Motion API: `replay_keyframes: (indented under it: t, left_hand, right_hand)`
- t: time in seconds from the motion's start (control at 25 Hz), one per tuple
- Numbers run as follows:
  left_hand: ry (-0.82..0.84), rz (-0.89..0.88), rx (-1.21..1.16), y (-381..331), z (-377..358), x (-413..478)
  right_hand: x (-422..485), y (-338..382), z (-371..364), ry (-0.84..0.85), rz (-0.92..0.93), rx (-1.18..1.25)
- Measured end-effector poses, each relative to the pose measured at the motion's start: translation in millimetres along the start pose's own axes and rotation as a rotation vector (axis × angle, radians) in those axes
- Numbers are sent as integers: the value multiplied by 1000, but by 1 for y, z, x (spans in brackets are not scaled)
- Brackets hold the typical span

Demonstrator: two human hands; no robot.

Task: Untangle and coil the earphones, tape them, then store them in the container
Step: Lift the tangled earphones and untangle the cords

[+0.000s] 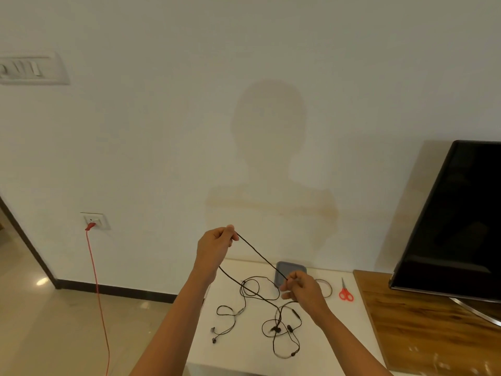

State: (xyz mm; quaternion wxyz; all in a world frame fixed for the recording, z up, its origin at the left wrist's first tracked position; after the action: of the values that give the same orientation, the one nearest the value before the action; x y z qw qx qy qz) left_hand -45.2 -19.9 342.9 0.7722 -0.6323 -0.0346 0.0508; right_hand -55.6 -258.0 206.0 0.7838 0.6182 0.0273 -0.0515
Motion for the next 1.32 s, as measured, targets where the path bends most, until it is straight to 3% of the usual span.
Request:
replay_keyframes:
  t: [0.16,0.32,0.52,0.6,0.72,0.88,1.0,1.08,1.16,1.24,1.32]
  left_hand:
    - [-1,-62,155,2,-5,-4]
    - [-36,-195,404,-9,8,-2]
    - [-130,-194,576,-6,29,1]
    - [-77,-184,537,-3,23,1]
    - [67,-147,453,-2,-2,-5]
    - [212,-132,377,-2,-39,-17]
    - [300,-171,402,-4,-51,-21]
    - [384,-198,500,0,-47,-21]
    - [439,-190,609,10,-33,-18]
    - [427,-155,642,20,-13,-14]
    - [387,-121,582,25,2,-15]
  right_hand:
    - [7,-8,21,-175,97,-261]
    - [12,-18,51,-324,53,-379]
    - [10,-48,92,-551,-158,-52]
    - [9,-48,91,-485,-180,-71]
    - [10,-26,61,-198,-182,-259]
    - [-6,55,-9,256,153,-21]
    - [-18,98,-30,342,285,8]
    - [-16,105,-18,218,340,-30]
    - [-11,99,13,-31,322,-41]
    - [-11,88,54,-325,260,-24]
    - [-9,72,83,-474,157,-67]
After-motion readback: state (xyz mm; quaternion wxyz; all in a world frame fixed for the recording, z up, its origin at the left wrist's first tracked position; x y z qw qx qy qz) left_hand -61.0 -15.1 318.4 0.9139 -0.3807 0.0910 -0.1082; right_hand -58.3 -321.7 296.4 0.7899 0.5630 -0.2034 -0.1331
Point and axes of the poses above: each hand's wrist, its own x-axis towards the middle knuckle, its own z-axis out of the back of the hand, y = z × x, the point moved 7 cm from there along x, towards the middle knuckle, and after that the axes turned 3 degrees about y, right-handed, at the moved point
